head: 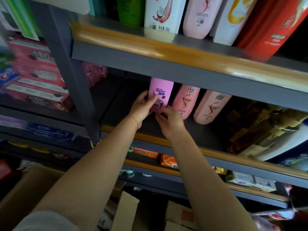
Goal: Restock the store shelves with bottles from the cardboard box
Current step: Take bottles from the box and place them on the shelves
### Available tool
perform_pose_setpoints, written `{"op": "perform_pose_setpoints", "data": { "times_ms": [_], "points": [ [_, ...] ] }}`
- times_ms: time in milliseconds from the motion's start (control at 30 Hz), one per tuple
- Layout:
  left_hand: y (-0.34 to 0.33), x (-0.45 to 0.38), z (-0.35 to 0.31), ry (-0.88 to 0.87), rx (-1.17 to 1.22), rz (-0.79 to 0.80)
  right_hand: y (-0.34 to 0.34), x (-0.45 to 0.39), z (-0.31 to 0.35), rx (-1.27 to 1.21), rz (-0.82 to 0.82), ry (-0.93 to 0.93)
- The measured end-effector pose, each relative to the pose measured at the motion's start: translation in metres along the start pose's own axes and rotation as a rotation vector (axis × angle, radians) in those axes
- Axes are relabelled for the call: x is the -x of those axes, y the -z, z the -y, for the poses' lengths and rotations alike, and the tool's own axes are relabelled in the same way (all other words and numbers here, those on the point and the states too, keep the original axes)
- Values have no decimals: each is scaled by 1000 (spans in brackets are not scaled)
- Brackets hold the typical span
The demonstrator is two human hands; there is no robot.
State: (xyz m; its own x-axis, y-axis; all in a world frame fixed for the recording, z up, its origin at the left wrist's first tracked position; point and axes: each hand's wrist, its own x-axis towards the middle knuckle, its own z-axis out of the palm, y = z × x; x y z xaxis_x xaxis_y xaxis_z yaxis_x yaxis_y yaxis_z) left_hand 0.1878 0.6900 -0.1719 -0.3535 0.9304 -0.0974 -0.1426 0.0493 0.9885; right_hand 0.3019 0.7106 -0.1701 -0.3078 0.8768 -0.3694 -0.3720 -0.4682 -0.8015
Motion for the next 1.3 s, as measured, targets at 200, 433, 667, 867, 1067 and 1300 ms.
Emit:
{"op": "perform_pose_setpoints", "data": {
  "times_ms": [200,433,667,867,1067,1300],
  "points": [
    [-2,-9,0,-21,0,3,-10,6,2,-72,-24,6],
    [12,14,-7,29,-74,-87,-8,39,4,-106,-2,-10],
    [77,162,9,-65,16,-346,-22,105,-47,53,305,-90],
    [187,292,172,441,-277,-800,-30,120,-223,581,385,-491],
    [243,416,267,659,-489,-1325,-14,150,-413,947,455,-870],
    [274,447,325,583,265,-1062,9,148,-569,1228,442,-980]
  ]
}}
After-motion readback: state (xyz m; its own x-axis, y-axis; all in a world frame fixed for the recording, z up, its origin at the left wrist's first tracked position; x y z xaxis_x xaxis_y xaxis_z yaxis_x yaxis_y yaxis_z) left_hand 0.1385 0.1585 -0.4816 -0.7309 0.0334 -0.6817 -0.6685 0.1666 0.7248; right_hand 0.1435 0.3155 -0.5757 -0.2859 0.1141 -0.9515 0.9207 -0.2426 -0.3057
